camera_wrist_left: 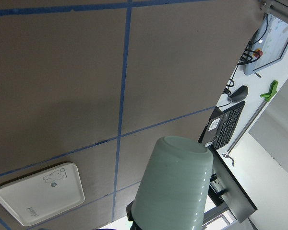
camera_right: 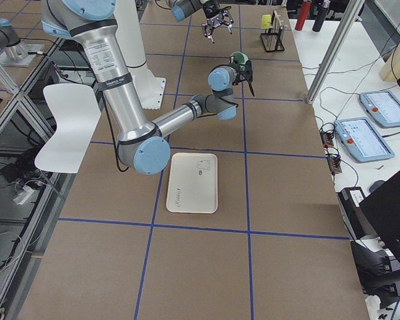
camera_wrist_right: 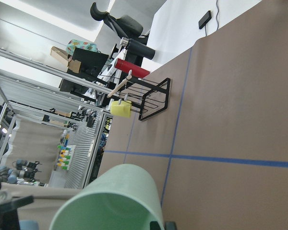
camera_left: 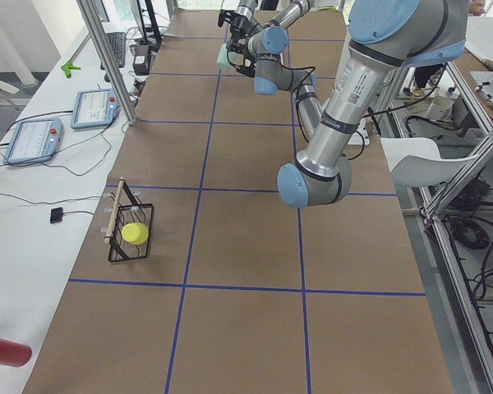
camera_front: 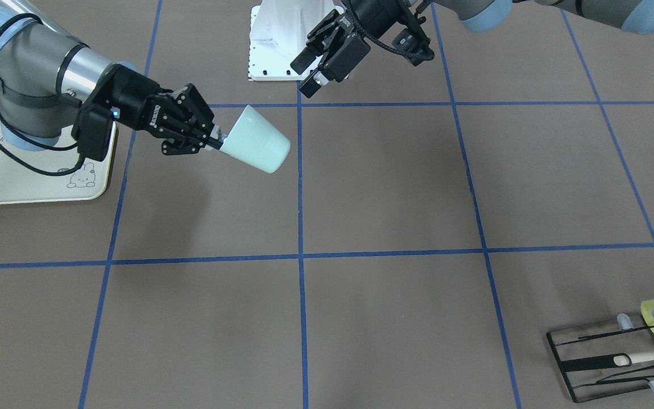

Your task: Left arm grabs green cup and hands to right arm on tray

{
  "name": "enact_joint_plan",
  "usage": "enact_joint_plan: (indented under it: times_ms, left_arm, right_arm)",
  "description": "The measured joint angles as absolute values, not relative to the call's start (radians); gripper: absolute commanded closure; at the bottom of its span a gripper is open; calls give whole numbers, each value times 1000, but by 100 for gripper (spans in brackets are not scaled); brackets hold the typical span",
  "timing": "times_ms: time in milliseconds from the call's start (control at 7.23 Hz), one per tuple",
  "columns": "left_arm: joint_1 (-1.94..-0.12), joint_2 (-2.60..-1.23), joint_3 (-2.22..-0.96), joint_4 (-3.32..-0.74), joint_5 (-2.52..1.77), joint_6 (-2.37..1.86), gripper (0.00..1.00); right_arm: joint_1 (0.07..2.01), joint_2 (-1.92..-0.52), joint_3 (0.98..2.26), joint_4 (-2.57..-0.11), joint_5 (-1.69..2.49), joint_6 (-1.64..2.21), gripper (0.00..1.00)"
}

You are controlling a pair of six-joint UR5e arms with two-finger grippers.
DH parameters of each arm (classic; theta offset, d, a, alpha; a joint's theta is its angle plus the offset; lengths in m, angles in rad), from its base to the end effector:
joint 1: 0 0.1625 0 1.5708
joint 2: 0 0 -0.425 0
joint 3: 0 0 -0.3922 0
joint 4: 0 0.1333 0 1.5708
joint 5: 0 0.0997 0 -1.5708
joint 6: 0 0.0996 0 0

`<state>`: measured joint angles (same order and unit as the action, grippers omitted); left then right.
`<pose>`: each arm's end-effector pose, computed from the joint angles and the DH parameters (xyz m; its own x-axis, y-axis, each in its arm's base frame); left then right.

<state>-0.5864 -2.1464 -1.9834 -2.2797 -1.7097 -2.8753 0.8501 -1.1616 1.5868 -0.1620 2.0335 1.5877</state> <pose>0.3773 -0.3942 0.0802 -0.4460 -0.8508 -0.2779 0.0129 0.3043 -0.9525 -0.3203 -0.4993 0.2712 -0.1782 -0.1800 0.9674 -0.3850 0.9175 0.0998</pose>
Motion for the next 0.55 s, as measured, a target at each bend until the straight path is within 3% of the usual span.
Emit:
enact_joint_plan:
  times_ms: [553]
  left_arm:
    - [-589, -2146, -1990, -2207, -1712, -2455, 0]
  right_arm:
    - [1107, -1166, 1606, -639, 2270, 1189, 100]
